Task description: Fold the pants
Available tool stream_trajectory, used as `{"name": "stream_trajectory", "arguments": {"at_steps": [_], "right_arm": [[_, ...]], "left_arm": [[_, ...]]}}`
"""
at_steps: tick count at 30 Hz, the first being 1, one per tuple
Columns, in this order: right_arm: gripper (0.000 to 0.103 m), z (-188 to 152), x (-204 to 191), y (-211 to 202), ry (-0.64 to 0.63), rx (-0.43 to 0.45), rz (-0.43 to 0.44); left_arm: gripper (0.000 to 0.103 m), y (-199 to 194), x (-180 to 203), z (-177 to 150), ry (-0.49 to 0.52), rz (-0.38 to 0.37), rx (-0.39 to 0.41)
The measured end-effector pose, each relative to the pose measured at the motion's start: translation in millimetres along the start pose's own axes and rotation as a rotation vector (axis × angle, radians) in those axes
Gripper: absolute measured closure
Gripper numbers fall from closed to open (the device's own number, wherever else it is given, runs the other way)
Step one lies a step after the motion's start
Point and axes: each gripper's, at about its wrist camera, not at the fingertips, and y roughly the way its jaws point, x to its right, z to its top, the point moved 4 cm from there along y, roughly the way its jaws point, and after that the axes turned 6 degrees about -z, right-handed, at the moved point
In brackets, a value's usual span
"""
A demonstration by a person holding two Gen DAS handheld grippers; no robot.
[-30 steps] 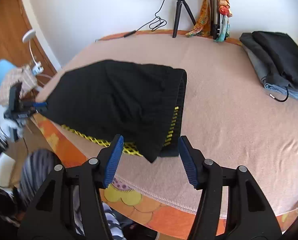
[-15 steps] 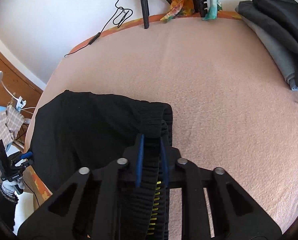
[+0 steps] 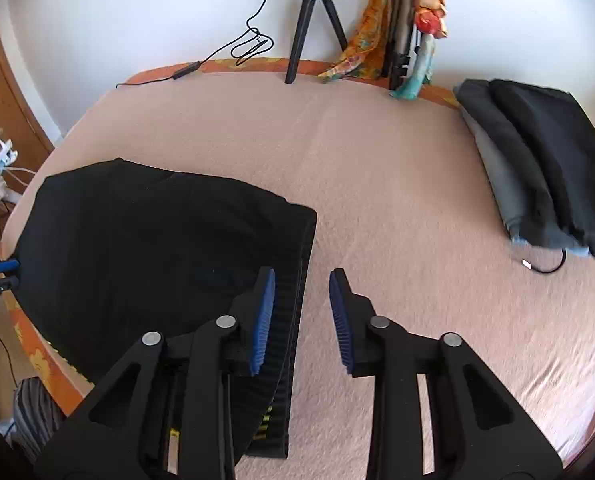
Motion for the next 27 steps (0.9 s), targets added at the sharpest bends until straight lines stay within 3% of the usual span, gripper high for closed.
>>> {"name": "stream_trajectory", "arguments": {"at_steps": [2,8,11,17,27], "right_arm": [[0.049,-26.6,11.5,-15.2,0.119,-0.016,0.042],[0.037,-98.8,35.8,-39.7,0.580,-0.080,0.304],[0.032,-112.9,37.9,-37.6,0.769,-0.101,0.406],[0.030,-113.5,14.0,-21.7,0.971,-0.185,0.554],[0.030,-125.4,16.4,28.2,1.300,-0.256,0.587]], "left_arm": [[0.067,-0.4,-0.2,-0.6,-0.005,-0.001,0.006],[0.067,-2.3,-1.7,-2.3,-0.023,-0.005,0.023],[0.067,-3.2,-1.8,-3.2,-0.018,0.000,0.024],[0.067,-4.4,0.7,-3.6,-0.013,-0.002,0.030],[0.067,-7.6,-1.6,-6.4,-0.009,-0.024,0.044]]}}
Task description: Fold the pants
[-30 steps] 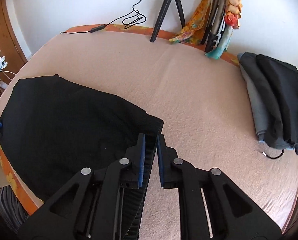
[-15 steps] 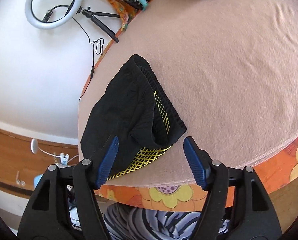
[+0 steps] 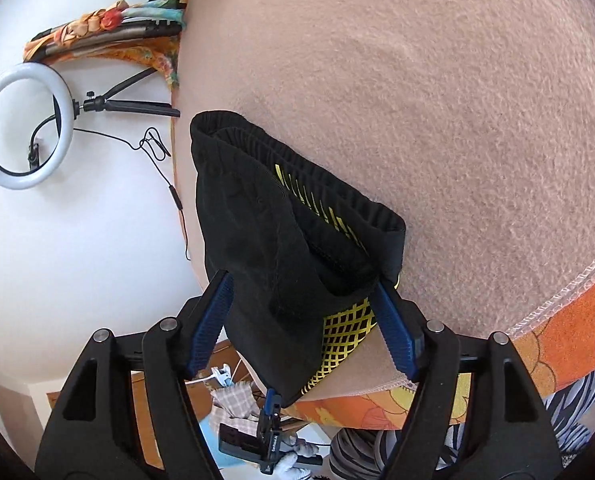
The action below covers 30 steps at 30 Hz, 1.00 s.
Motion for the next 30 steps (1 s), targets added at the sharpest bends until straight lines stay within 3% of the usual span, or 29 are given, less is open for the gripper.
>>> {"name": "stream_trajectory", "arguments": {"at_steps": [2,4,8,11,14,17,22,24,26,29,30], "right_arm": [[0.030,2.4,-3.0,0.5,-0.006,-0.006,-0.020],[0.039,3.7,-7.2,-1.4,-0.052,0.008,-0.066],[0.076,8.9,-14.2,-7.5,-0.142,0.041,-0.119],[0.093,2.1,-44.5,-15.1,-0.368,0.098,-0.201],[0.094,-12.9,-83.1,-24.6,-0.670,0.191,-0.298],[0.094,-24.2,-98.7,-21.1,-0.938,0.274,-0.449],[0.092,-19.2,-68.9,-3.4,-1.003,0.200,-0.561],[0.067,-20.9,-59.2,-9.5,-1.018,0.217,-0.590],[0.053,-21.7,-57.0,-20.9,-1.014,0.247,-0.584],[0.050,-29.2,-63.2,-36.1,-1.027,0.287,-0.552],[0.048,-33.4,-65.8,-42.4,-1.030,0.301,-0.535]], "left_arm": [[0.067,-0.6,0.3,-0.4,0.003,-0.002,0.002],[0.067,-1.3,-0.4,-0.7,0.000,-0.007,0.006],[0.067,-2.3,-1.4,-1.6,-0.008,-0.014,0.016],[0.067,-2.6,-1.5,-1.6,-0.005,-0.015,0.017],[0.067,-3.1,-1.1,-1.8,-0.003,-0.014,0.013],[0.067,-3.3,0.1,-0.9,-0.009,-0.013,0.007],[0.066,-12.2,-6.6,-1.4,-0.093,-0.027,0.008],[0.066,-24.8,-11.6,-3.3,-0.137,-0.024,0.029],[0.066,-39.8,-19.7,-5.9,-0.190,-0.021,0.063],[0.050,-60.8,-37.0,-14.8,-0.323,-0.021,0.121],[0.049,-65.9,-42.8,-18.7,-0.378,-0.042,0.142]]}}
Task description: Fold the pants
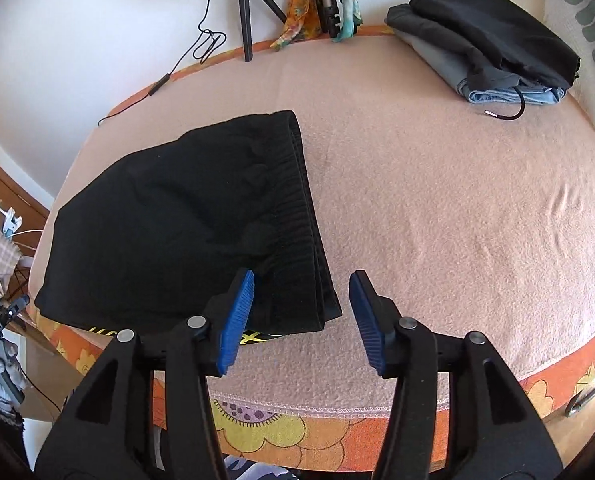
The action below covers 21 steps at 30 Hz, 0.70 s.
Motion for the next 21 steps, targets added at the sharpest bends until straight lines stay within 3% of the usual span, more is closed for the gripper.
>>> {"name": "stream_trajectory", "arguments": {"at_steps": [4,7,14,18,21], "right_arm": [[0.042,0.3,-5.8,-27.5,0.033,0.064,0.070],[0.042,0.6,-15.8,-36.8,0.043,0.079,0.100],[0.042,-4.0,-32.6,-50.3,0.071,0.090,0.177],[0.041,-2.5,-36.2,-57.2,0.073,0.109,0.191],[0.041,-1.7,-37.7,-57.6,0.078,0.113,0.193]], "left_arm": [[0.049,-4.0,-23.2,-7.5,-0.225,-0.083,0.017],[0.049,3.7,-27.7,-11.8,-0.328,-0.140,0.012],[0.049,22.2,-24.6,-19.2,-0.446,-0.133,-0.018],[0.049,21.0,-24.6,-22.0,-0.483,-0.119,0.007],[0.049,24.7,-27.9,-23.7,-0.536,-0.164,0.031]]}}
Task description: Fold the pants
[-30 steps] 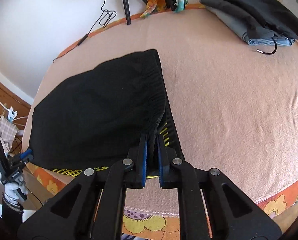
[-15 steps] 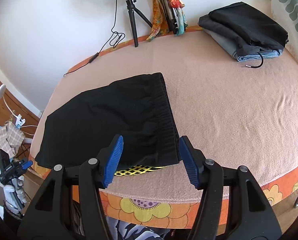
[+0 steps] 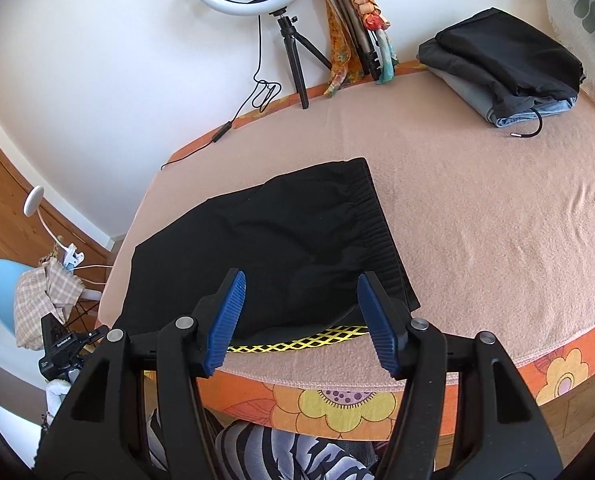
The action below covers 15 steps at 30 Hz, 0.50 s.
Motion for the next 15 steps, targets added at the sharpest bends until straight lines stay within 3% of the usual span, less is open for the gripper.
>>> {"name": "stream_trajectory", "arguments": {"at_steps": [6,15], "right_arm": [[0.041,-2.5,-1.6,4.4,0.004,-0.012,0.013],[0.041,-4.9,-3.9,5.7,-0.003,-0.027,0.017]], "left_arm": [[0.049,6.2,16.0,2.1,0.036,-0.055,0.027],[0.049,6.6,13.4,6.8,0.124,0.094,0.058]]}}
